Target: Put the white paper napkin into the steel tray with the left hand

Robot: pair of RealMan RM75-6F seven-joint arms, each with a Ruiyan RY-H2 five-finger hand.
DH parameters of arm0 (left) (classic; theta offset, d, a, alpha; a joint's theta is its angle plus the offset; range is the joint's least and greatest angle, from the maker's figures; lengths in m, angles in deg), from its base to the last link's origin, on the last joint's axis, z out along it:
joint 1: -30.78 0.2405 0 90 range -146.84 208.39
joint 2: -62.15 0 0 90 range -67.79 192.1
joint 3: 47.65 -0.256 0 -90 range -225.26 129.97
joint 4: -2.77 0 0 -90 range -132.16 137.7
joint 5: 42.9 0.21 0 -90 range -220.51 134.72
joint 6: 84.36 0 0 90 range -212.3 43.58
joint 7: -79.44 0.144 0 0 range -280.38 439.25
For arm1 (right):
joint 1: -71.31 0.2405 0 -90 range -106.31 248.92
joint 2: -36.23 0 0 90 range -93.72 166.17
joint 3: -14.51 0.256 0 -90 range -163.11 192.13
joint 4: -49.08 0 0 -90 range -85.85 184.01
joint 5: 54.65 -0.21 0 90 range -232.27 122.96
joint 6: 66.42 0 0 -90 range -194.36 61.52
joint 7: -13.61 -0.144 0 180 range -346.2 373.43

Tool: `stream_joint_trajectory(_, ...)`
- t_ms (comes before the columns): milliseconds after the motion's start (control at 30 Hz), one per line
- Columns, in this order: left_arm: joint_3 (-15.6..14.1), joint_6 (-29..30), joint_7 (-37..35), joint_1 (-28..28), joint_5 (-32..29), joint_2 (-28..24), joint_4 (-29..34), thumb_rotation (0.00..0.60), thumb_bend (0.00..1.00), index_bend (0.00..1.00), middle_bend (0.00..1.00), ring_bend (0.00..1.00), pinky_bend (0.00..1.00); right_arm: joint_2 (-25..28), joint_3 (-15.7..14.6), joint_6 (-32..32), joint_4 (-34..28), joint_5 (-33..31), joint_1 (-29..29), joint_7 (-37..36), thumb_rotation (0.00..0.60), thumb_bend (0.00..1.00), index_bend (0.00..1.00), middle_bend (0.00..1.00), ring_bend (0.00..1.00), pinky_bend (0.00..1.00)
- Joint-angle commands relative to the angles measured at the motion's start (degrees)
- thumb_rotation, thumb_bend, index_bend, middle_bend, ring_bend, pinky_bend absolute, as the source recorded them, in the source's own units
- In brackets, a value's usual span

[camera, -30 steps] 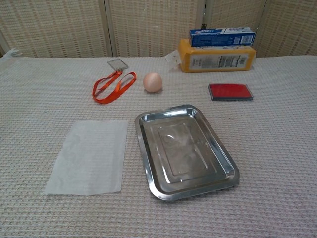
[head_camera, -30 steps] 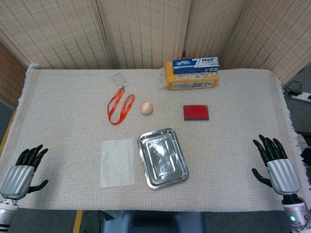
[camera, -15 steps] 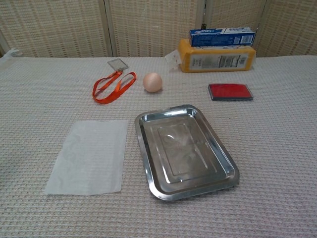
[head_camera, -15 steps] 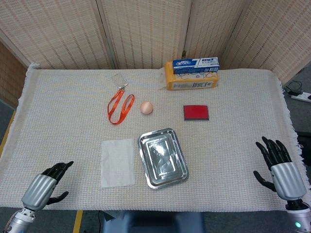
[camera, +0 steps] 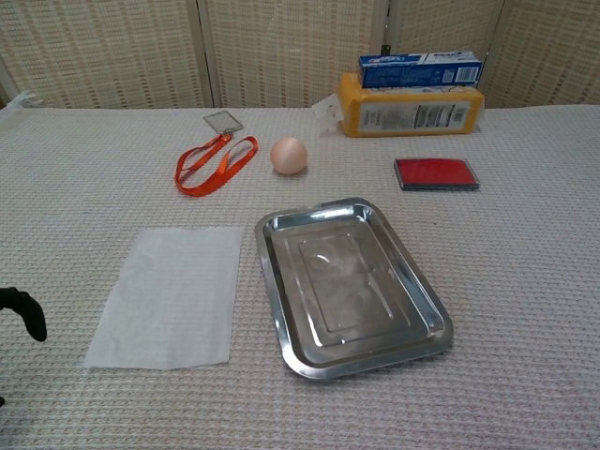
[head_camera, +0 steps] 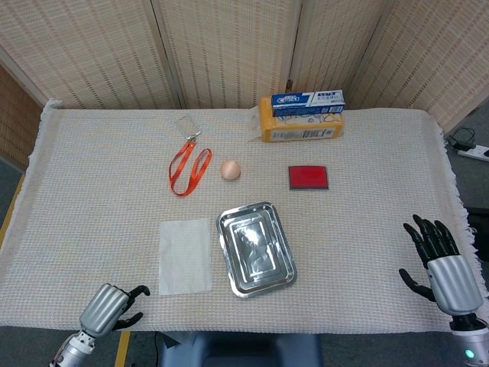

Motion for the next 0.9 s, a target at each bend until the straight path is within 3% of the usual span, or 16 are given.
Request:
stream_joint_trajectory(33, -0.1, -0.5, -0.55, -0.83, 0.33, 1.52, -1.34, 0.6, 0.25, 0.47, 1.0, 1.0, 1.0, -0.18, 0.3, -0.04, 0.25, -0.3, 0.12, -0.12, 0.6, 0.34, 0.0, 0.0, 0.0, 0.0)
stream_joint_trajectory(467, 1.09, 0.0, 0.47, -2.58, -0.21, 9.91, -11.28, 0.6, 0.25, 0.42, 1.0, 1.0, 1.0, -0.11, 0.91, 0.0, 0.6, -1.33, 0.07, -0.97, 0.6, 0.34, 0.0, 0.0, 0.0, 0.0)
stream_joint_trajectory(633, 0.7, 0.62, 0.34, -3.21, 0.23, 11.4, -13.87, 0.6, 0.35, 0.42, 1.0, 1.0, 1.0, -0.07, 0.99, -0.16, 0.69, -1.55, 0.09, -1.04, 0.6, 0.34, 0.0, 0.0, 0.0, 0.0)
stream_joint_trajectory(900, 0.38, 0.31, -0.49, -4.42, -0.18, 13.3, -16.42, 0.6, 0.36, 0.44, 1.0, 1.0, 1.0, -0.2, 1.02, -0.04, 0.76, -1.5, 0.01, -0.69, 0.6, 0.34, 0.0, 0.0, 0.0, 0.0)
